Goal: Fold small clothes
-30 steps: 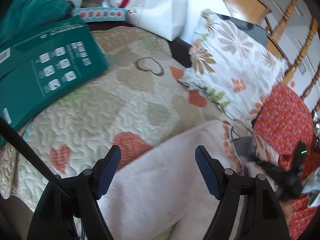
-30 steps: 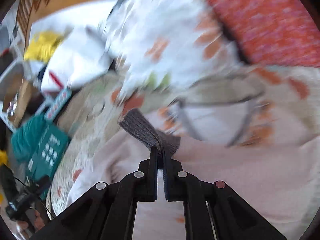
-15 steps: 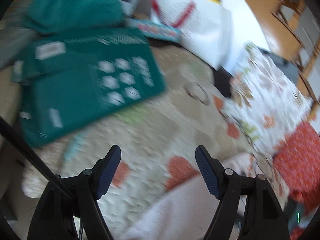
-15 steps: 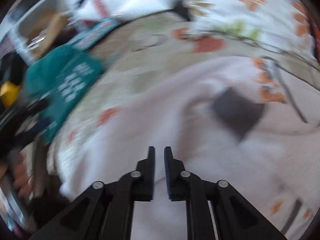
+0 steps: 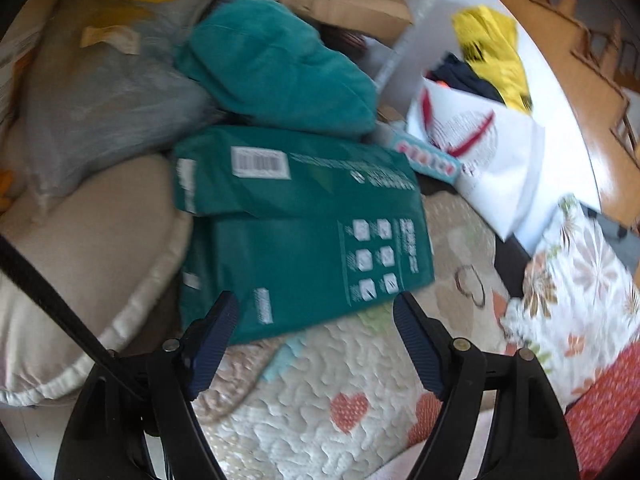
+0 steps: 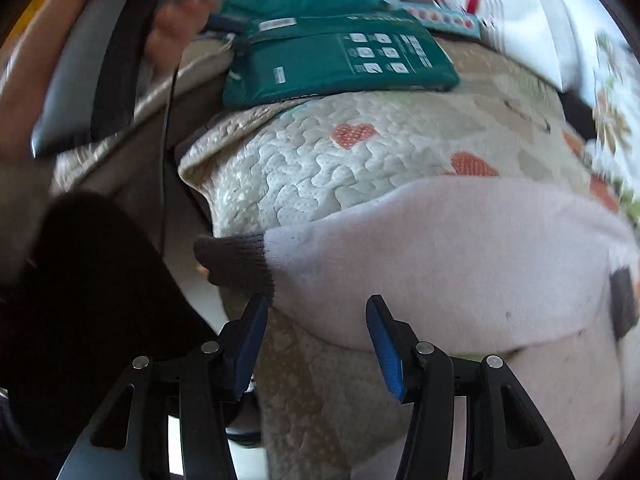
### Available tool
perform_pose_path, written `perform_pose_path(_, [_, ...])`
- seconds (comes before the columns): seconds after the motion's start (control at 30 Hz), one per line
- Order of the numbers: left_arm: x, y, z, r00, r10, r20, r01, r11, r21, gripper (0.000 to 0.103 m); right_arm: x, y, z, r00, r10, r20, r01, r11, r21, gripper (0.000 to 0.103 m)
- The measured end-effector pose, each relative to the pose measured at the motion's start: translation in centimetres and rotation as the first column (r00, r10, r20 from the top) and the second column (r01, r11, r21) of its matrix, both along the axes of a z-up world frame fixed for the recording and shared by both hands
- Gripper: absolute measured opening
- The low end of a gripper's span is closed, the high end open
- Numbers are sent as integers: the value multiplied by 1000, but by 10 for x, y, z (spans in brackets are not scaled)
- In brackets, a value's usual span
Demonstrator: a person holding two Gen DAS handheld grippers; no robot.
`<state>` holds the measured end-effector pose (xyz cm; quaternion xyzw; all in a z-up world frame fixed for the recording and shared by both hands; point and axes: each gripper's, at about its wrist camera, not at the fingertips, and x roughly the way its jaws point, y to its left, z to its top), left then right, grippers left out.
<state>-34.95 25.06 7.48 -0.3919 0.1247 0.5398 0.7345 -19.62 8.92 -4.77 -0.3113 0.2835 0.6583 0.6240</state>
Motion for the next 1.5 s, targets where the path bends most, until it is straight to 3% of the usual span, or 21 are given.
perform_pose_path(0.2, [-18, 1, 0, 998, 57, 30, -57, 998, 1, 79, -24, 27, -10, 988, 23, 153, -24, 1000, 7, 52])
perform_pose_path(0.23, [-17, 1, -1, 998, 56, 27, -56, 998, 0, 79, -22, 32, -12, 992, 14, 128, -13, 1000, -7, 30])
perform_pose_path(0.3, [-15, 1, -1, 998, 52, 20, -52, 999, 2, 79, -6, 34, -4, 999, -41, 21, 41, 999, -11, 7])
perform_pose_path(0.4, [-8, -3, 0, 999, 34, 23, -35, 999, 8, 79, 45, 21, 28, 965, -180, -189, 193, 980, 48, 5])
perform_pose_path(0.5, [8, -9, 1, 1000, -19, 15, 19, 1000, 15, 79, 106, -20, 65, 891, -319, -322, 375, 918, 127, 5])
perform_pose_path(0.57, [24, -16, 2, 997, -72, 4, 72, 997, 19, 79, 158, -71, 87, 806, -429, -408, 530, 831, 172, 5])
perform_pose_path(0.67, [50, -29, 3, 989, -149, -23, 150, 988, 30, 79, 231, -168, 94, 634, -573, -520, 734, 658, 169, 5])
perform_pose_path(0.77, [80, -46, 4, 971, -229, -64, 233, 971, 46, 79, 290, -267, 68, 387, -699, -602, 898, 435, 72, 8])
perform_pose_path(0.83, [99, -56, 4, 959, -273, -82, 277, 959, 49, 80, 315, -319, 38, 199, -837, -511, 964, 262, -54, 14])
perform_pose_path(0.9, [122, -68, 3, 937, -335, -94, 340, 939, 42, 81, 321, -354, 24, 116, -884, -452, 979, 180, -100, 17])
perform_pose_path(0.97, [150, -83, -1, 907, -404, -121, 410, 912, 27, 81, 318, -376, 26, 109, -884, -455, 983, 163, -81, 20])
perform_pose_path(1.0, [162, -90, -3, 894, -429, -132, 435, 900, 20, 81, 315, -381, 30, 119, -888, -444, 985, 163, -63, 29])
perform_pose_path(1.03, [174, -97, -5, 877, -459, -139, 465, 885, 11, 81, 314, -382, 35, 138, -894, -427, 984, 173, -44, 39])
perform_pose_path(1.1, [196, -113, -9, 846, -512, -150, 517, 856, -2, 81, 317, -370, 45, 184, -902, -390, 979, 206, -15, 40])
perform_pose_path(1.17, [213, -129, -13, 820, -544, -176, 552, 834, -6, 81, 316, -350, 52, 266, -896, -356, 960, 281, 11, 41])
perform_pose_path(1.23, [234, -147, -20, 781, -587, -214, 599, 801, -14, 81, 315, -315, 53, 373, -881, -290, 923, 384, 21, 58])
perform_pose_path(1.3, [254, -163, -27, 731, -631, -259, 648, 761, -27, 81, 315, -285, 47, 447, -875, -183, 892, 450, 27, 62])
perform_pose_path(1.37, [270, -180, -34, 681, -663, -309, 689, 724, -33, 81, 320, -249, 34, 480, -877, -6, 877, 480, 5, 61])
perform_pose_path(1.4, [276, -186, -36, 662, -672, -331, 704, 710, -35, 81, 323, -239, 26, 472, -878, 84, 881, 473, -9, 60])
perform_pose_path(1.47, [285, -198, -40, 626, -688, -366, 729, 683, -36, 81, 333, -233, 13, 447, -879, 169, 894, 446, -46, 12])
perform_pose_path(1.5, [286, -201, -40, 615, -694, -374, 738, 674, -37, 81, 338, -245, 15, 421, -897, 136, 907, 419, -45, 4])
